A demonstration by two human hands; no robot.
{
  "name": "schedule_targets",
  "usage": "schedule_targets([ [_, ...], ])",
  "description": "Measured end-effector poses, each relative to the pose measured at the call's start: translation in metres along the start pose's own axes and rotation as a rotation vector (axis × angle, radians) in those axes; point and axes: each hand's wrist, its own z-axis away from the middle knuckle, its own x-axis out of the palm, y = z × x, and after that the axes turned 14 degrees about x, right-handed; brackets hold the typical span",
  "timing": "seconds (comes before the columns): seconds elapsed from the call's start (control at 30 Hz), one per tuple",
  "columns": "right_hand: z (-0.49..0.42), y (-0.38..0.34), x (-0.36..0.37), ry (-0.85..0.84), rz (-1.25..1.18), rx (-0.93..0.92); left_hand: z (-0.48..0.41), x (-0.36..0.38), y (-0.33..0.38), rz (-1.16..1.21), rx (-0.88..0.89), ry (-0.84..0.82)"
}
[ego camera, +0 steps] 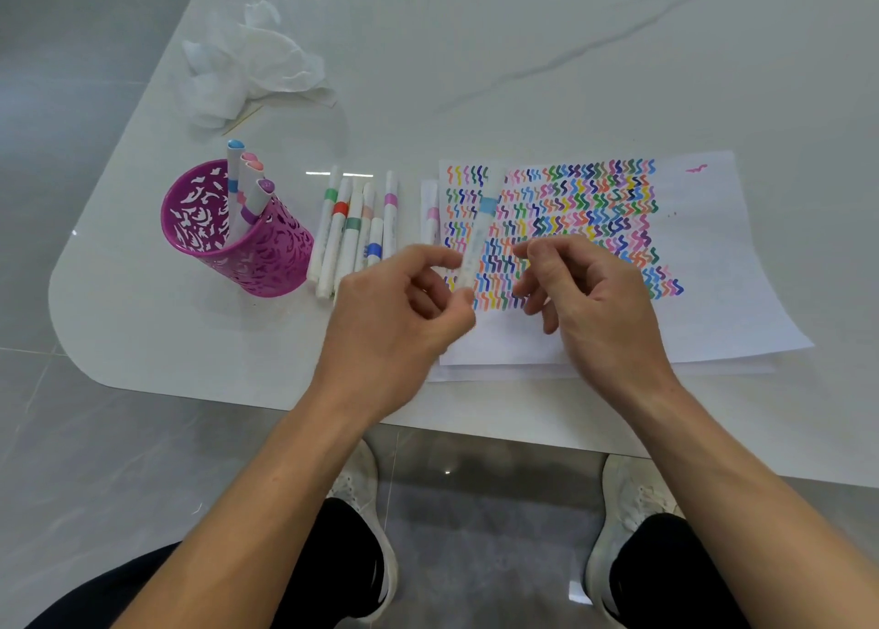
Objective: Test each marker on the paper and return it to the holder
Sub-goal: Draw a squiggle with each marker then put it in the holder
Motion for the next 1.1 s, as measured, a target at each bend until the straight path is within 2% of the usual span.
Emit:
schedule_targets([
  [0.13,0.002,-0.002,0.003,-0.047,-0.013,0.0,0.008,0.015,0.005,0.064,0.037,-0.081],
  [0.37,0.003,-0.002,0.0,-0.024,0.02,-0.031,0.012,0.023,0.005,0.108,0.049,-0.152],
  [0.5,0.004,0.0,-0.002,-0.036,0.096,-0.086,0.006,0.019,0.005,0.164,-0.003,-0.045],
  [0.63,0.005,0.003,-0.006,-0.116,0.258,-0.159,0.0,0.01,0.003,0.175,0.002,0.019],
  [0.87,0.002,0.003,-0.015,-0.104,0.498,-0.247,0.004,0.015,-0.002,-0.196,0.145,-0.132],
  [1.1,0.006,0.009,-0.012,-0.106,0.62,-0.309,0.006,0.015,-0.001,-0.265,0.224,-0.259],
])
